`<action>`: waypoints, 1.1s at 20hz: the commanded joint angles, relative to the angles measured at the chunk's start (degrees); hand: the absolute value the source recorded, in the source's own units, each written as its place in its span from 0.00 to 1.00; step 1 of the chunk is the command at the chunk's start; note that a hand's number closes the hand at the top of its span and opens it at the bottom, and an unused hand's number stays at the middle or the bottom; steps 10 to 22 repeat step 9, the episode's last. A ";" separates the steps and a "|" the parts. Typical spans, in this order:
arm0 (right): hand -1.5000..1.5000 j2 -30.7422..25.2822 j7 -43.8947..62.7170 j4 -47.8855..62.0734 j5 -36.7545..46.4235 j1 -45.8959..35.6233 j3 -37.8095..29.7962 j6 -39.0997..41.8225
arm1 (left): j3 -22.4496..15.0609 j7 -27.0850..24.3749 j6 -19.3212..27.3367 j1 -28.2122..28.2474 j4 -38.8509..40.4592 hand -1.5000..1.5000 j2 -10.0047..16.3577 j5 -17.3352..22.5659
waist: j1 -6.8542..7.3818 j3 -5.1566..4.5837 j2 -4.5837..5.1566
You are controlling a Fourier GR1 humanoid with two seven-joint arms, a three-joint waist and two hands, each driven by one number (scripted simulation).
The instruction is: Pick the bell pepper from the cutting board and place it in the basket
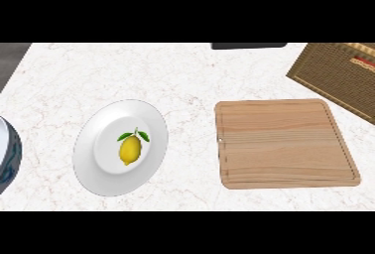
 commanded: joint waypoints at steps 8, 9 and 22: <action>0.00 -4.20 0.43 -0.50 -2.56 3.25 -4.70 -4.41 | -4.32 -2.98 -2.11 -12.14 -2.48 0.50 -1.41 0.18 | -3.79 -1.30 -0.14; 0.00 -4.71 -0.12 -1.66 -3.70 3.91 -5.36 -3.18 | -4.60 -2.96 -2.14 -11.04 -1.30 0.50 -2.55 0.53 | -4.83 -1.37 -0.72; 0.00 -4.71 -0.12 -1.66 -3.70 3.91 -5.36 -3.18 | -4.60 -2.96 -2.14 -11.04 -1.30 0.50 -2.55 0.53 | -4.83 -1.37 -0.72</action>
